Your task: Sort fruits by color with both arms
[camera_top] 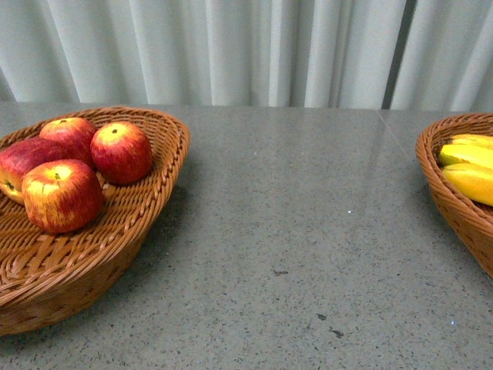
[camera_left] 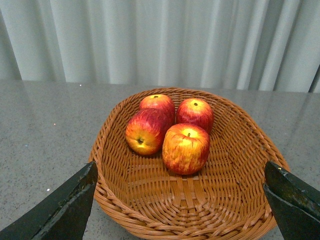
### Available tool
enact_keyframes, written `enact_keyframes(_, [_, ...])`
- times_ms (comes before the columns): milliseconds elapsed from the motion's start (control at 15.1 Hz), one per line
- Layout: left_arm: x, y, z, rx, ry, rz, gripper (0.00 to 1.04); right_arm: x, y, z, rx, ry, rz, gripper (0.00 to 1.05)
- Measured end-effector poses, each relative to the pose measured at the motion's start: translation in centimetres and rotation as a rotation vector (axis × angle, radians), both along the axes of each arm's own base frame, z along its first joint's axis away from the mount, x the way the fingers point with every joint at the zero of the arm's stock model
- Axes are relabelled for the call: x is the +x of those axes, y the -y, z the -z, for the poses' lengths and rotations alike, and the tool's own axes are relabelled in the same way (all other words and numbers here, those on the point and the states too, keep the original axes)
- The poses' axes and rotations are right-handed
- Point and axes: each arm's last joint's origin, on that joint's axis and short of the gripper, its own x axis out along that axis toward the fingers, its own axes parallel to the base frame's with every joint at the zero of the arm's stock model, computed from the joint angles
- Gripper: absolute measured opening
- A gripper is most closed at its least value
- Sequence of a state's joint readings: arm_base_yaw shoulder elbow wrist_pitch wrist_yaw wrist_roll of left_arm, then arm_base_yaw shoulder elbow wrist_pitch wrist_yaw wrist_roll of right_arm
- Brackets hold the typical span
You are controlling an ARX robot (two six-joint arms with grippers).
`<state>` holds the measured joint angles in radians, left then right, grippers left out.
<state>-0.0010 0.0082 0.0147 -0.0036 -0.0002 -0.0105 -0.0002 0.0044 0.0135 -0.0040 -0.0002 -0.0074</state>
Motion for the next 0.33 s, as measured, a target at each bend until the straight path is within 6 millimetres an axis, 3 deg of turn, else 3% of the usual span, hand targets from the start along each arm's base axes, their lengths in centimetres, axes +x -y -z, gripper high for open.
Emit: enact_keyframes(330, [0.0, 0.0, 0.0, 0.0, 0.0, 0.0, 0.98, 0.0, 0.0, 0.0, 0.0, 0.0, 0.0, 0.98])
